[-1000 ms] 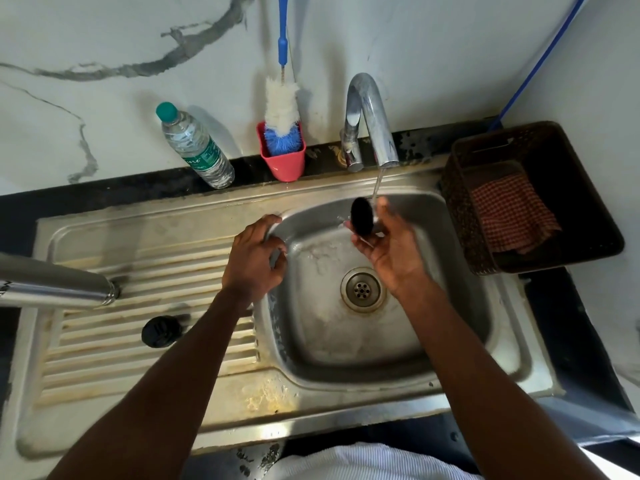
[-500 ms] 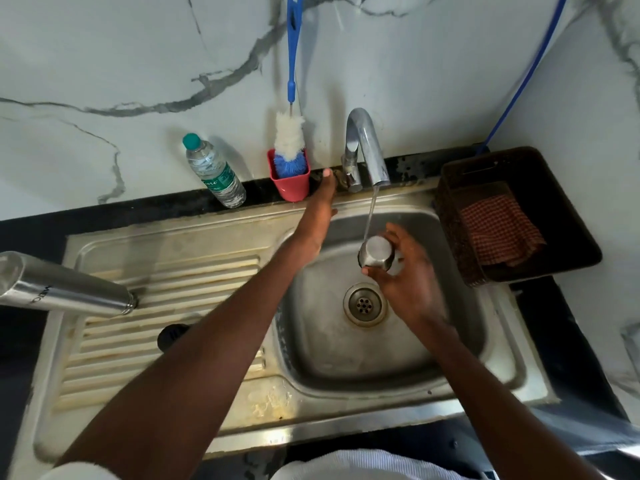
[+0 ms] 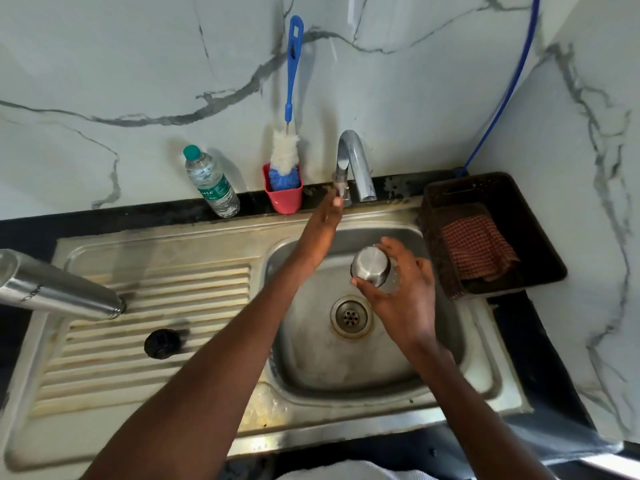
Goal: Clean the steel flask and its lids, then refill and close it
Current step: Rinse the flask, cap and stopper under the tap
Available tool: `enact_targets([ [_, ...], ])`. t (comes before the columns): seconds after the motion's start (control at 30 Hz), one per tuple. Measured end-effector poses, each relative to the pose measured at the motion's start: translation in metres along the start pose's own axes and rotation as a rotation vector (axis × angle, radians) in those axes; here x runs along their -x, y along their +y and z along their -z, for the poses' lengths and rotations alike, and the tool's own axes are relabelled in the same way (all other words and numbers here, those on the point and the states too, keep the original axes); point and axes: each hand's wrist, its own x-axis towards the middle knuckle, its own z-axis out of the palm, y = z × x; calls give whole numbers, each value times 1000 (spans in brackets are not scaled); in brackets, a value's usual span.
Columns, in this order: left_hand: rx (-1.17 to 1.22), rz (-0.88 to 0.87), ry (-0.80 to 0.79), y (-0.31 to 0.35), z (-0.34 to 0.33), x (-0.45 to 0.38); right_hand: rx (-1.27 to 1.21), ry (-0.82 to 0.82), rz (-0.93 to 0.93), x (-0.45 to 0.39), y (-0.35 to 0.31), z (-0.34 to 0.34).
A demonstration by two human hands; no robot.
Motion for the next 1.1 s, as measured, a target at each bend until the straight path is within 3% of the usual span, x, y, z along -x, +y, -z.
enact_targets([
  [0.1, -54, 43, 181, -27, 18, 38, -1, 7, 35, 8, -4, -6],
  [0.17, -80, -10, 282, -39, 34, 67, 47, -78, -24, 16, -7, -17],
  [0.27, -141, -114, 410, -47, 58, 116, 22, -50, 4, 24, -11, -31],
  [0.4, -265, -178, 559, -59, 98, 184, 19, -231, -36, 43, -17, -54],
  [0.53, -361, -84, 662, -78, 153, 242, -55, -300, -56, 52, -40, -82],
  [0.73, -440, 158, 778, -107, 251, 291, -204, -408, 115, 60, -137, -163],
  [0.87, -465, 196, 758, -121, 287, 296, -177, -519, 146, 68, -189, -223],
  [1.1, -711, 354, 497, -147, 298, 292, 29, -609, 137, 78, -219, -301],
])
